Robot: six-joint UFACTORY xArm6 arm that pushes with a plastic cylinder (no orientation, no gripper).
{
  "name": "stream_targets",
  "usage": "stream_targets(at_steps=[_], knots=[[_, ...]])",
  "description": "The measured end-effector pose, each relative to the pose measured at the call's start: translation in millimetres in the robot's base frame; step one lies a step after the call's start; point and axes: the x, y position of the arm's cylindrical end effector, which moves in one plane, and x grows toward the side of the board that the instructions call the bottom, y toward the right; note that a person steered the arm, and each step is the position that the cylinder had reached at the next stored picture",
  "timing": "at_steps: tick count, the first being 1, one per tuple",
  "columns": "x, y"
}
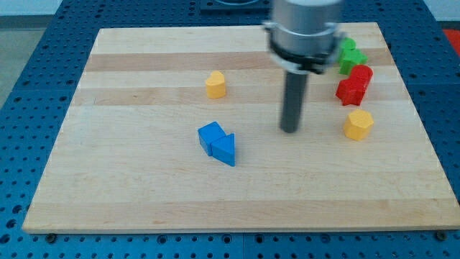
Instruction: Push the yellow hexagon towards the yellow heart
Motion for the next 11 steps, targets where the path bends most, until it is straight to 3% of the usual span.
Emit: stream_targets(at_steps=[2, 3, 4, 5, 6, 7, 8, 10, 11], knots=[[62.9, 102.7], [37.1, 143.3], [3.9, 126.8], [-13.8, 72.9], [-13.6, 38.4], [3.8, 86.3], [26.3, 82.8], [-1.9, -26.3], [-4.2, -38.6]])
